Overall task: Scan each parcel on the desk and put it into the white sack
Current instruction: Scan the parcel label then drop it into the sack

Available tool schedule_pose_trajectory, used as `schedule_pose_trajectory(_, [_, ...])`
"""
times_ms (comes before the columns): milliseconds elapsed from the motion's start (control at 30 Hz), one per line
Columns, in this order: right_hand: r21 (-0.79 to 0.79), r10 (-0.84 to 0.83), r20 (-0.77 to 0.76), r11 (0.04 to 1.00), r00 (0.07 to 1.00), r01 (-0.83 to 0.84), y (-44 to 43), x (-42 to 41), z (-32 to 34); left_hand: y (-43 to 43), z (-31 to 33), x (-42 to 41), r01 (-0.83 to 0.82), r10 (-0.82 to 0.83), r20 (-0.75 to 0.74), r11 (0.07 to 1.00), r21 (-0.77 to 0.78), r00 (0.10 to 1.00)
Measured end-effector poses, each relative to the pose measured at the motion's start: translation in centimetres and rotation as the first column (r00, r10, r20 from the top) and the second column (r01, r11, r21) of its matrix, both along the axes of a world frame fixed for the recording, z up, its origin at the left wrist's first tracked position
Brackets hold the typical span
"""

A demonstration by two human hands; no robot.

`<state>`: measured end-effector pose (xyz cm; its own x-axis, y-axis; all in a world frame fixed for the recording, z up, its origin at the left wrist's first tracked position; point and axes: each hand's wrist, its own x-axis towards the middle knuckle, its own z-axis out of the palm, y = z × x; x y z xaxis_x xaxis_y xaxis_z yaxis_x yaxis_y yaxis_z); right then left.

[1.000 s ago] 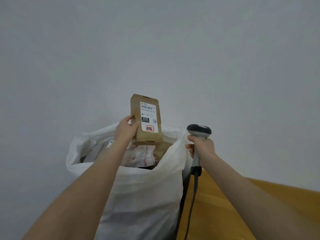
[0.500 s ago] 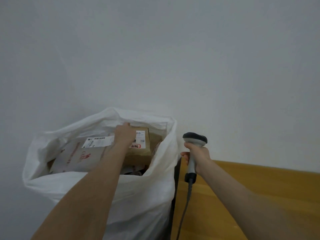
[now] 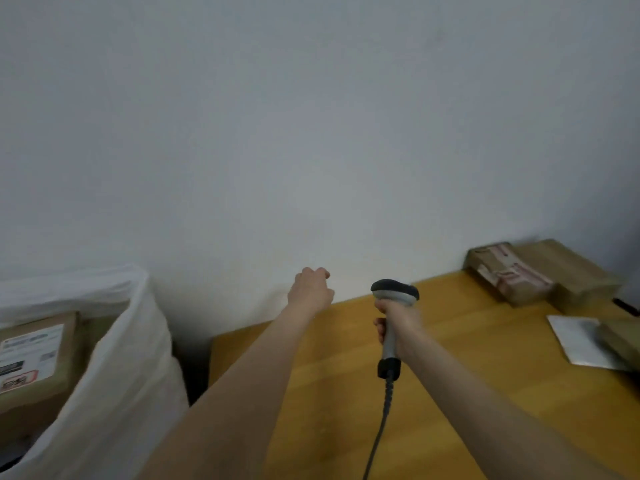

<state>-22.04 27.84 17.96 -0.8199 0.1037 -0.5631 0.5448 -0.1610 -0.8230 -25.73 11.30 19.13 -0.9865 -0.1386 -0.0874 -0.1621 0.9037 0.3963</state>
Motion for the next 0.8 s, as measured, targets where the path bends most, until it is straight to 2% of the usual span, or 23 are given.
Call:
schedule_pose_trajectory(133, [0.038, -0.123, 0.033, 0.992, 0.992, 0.122, 11.1, -3.1, -2.2, 10.8, -3.1, -4.0, 0.115, -0.118, 0.094, 0.993, 0.031, 0.989])
schedule_pose_trajectory(300, [0.06, -0.222, 0.089, 0.974, 0.971, 0.217, 24.8, -8.8, -4.3, 24.4, -5.5, -10.2, 0.172, -0.187, 0.165, 0.98, 0.102, 0.968])
schedule_pose_trajectory(433, [0.069, -0.3, 0.125, 0.953, 0.946, 0.294, 34.3, -13.1, -6.0, 34.1, -7.6, -14.8, 0.128, -0.175, 0.236, 0.971, 0.202, 0.956])
schedule_pose_trajectory(533, [0.08, -0.372, 0.132, 0.928, 0.919, 0.364, 39.4, -16.4, -7.2, 39.7, -9.5, -17.8, 0.011, -0.123, 0.304, 0.939, 0.344, 0.945])
schedule_pose_trajectory(633, [0.075, -0.408, 0.14, 0.913, 0.902, 0.401, 42.6, -18.9, -8.7, 43.7, -12.3, -20.6, -0.156, -0.045, 0.381, 0.863, 0.48, 0.923])
schedule_pose_trajectory(800, [0.022, -0.432, 0.163, 0.901, 0.887, 0.434, 45.7, -22.2, -11.6, 48.4, -17.1, -24.5, -0.448, 0.046, 0.524, 0.587, 0.674, 0.85])
